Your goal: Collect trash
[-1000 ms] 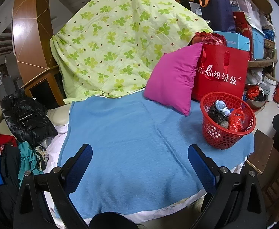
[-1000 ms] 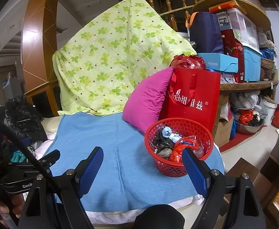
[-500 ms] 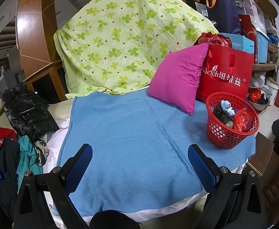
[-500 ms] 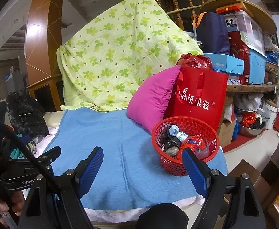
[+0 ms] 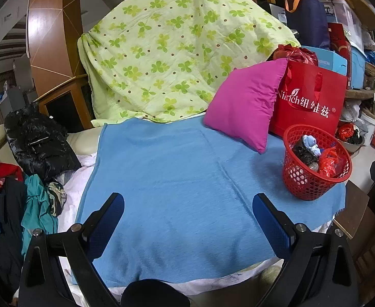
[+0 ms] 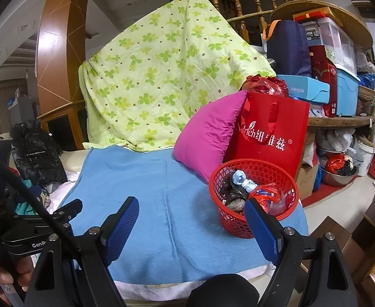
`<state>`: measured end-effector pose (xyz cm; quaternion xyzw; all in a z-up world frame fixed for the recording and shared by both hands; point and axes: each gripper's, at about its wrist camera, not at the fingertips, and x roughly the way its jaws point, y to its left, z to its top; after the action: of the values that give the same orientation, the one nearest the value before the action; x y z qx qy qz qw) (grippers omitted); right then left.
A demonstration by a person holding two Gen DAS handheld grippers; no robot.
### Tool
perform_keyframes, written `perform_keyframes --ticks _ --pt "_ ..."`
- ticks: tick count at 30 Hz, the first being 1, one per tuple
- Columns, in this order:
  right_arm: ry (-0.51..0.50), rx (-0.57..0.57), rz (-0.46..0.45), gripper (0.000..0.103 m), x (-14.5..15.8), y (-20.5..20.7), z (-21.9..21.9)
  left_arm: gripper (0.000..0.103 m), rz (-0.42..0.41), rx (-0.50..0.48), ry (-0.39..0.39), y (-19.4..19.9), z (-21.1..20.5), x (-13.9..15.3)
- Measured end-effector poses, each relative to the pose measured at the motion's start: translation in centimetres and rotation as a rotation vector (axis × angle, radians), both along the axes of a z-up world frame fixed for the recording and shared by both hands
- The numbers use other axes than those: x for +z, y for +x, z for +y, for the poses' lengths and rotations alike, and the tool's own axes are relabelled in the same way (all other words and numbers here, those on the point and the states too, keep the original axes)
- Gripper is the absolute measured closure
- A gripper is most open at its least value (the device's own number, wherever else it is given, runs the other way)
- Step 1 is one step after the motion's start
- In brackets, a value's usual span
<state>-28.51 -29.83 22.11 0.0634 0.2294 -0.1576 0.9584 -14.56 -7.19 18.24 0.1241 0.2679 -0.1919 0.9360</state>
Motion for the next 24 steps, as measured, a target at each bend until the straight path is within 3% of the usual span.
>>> perform_keyframes --ticks 24 --pt "0.019 -0.004 -0.015 0.016 -0.09 -0.54 -0.42 0.003 -0.005 -0.006 0.026 -0.44 -0.72 -0.20"
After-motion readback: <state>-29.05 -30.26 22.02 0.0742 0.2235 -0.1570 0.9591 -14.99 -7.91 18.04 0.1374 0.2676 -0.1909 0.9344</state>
